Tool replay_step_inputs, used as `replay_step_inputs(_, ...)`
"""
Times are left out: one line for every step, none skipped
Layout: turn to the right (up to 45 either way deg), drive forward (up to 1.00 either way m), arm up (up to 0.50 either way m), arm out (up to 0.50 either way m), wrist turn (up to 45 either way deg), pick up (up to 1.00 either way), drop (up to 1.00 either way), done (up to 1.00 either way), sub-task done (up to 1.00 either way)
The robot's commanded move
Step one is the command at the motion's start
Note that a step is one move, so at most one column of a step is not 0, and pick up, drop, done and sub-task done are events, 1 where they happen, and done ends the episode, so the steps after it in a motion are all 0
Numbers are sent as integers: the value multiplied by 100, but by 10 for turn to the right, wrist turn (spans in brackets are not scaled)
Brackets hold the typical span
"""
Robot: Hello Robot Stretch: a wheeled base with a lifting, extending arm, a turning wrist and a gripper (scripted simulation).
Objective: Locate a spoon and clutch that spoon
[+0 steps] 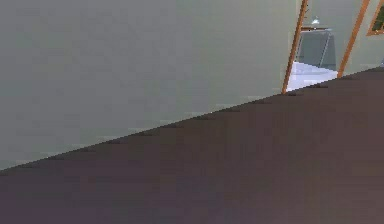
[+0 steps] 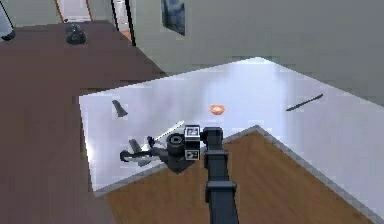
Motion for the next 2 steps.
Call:
replay_step_inputs(0,0,0,0,0,100,0,0,0)
replay_step_inputs(0,0,10,0,0,0,0,0,0)
